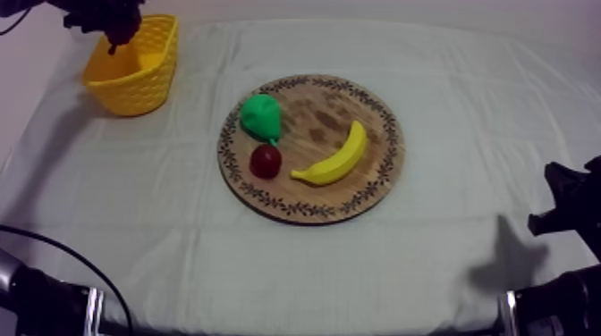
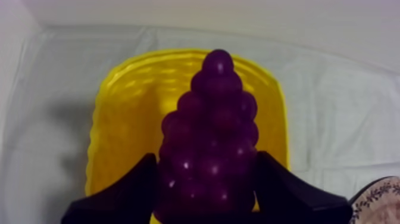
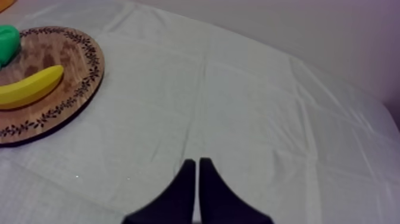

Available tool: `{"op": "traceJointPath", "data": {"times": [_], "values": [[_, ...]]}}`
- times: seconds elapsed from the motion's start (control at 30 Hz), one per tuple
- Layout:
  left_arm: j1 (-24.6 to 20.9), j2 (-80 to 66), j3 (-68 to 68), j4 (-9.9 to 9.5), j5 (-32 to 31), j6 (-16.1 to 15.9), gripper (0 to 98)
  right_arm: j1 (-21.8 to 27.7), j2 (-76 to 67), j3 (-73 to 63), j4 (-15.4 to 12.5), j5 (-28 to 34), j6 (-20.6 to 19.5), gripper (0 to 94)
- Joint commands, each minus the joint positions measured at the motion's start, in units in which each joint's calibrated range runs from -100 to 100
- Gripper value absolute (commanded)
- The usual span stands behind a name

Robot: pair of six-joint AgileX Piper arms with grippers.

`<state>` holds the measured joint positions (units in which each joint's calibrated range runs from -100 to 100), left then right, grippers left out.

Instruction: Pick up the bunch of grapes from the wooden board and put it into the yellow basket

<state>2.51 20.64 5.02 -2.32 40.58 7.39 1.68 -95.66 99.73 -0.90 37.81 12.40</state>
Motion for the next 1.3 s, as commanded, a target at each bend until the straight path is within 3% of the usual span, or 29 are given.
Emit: {"op": "traceJointPath", "data": {"times": [0.0, 0.27, 0.47, 0.6, 0.73, 0.87, 1.1, 1.27], "values": [[-0.18, 0.88, 0.41, 0.00, -0.60, -0.08, 45.4, 0.00, -0.01, 0.04, 0.00, 0.01, -0.02, 0.2], [-0.89, 2.10, 2.81, 0.08, -3.00, 0.15, 46.4, 0.00, -0.01, 0.04, 0.00, 0.01, -0.02, 0.2], [-1.02, 0.98, 4.23, 2.16, -2.76, -2.09, 79.1, 0.00, -0.01, 0.04, 0.00, 0.01, -0.02, 0.2], [-1.08, 0.06, 4.55, 2.78, -2.62, -3.23, 85.4, 0.00, -0.01, 0.04, 0.00, 0.01, -0.02, 0.2], [-1.13, -1.35, 5.04, 2.93, -2.71, -4.17, 85.2, 0.00, -0.01, 0.04, 0.00, 0.01, -0.02, 0.2], [-0.94, -4.36, 7.75, 2.77, -3.85, -4.57, 79.6, 0.00, -0.01, 0.04, 0.00, 0.01, -0.02, 0.2], [-0.42, -16.22, 21.46, 2.64, -10.28, -4.59, 43.7, 0.00, -0.01, 0.04, 0.00, 0.01, -0.02, 0.2], [-0.12, -28.44, 32.97, 2.16, -11.93, -5.10, 27.1, 0.00, -0.01, 0.04, 0.00, 0.01, -0.02, 0.2]]}}
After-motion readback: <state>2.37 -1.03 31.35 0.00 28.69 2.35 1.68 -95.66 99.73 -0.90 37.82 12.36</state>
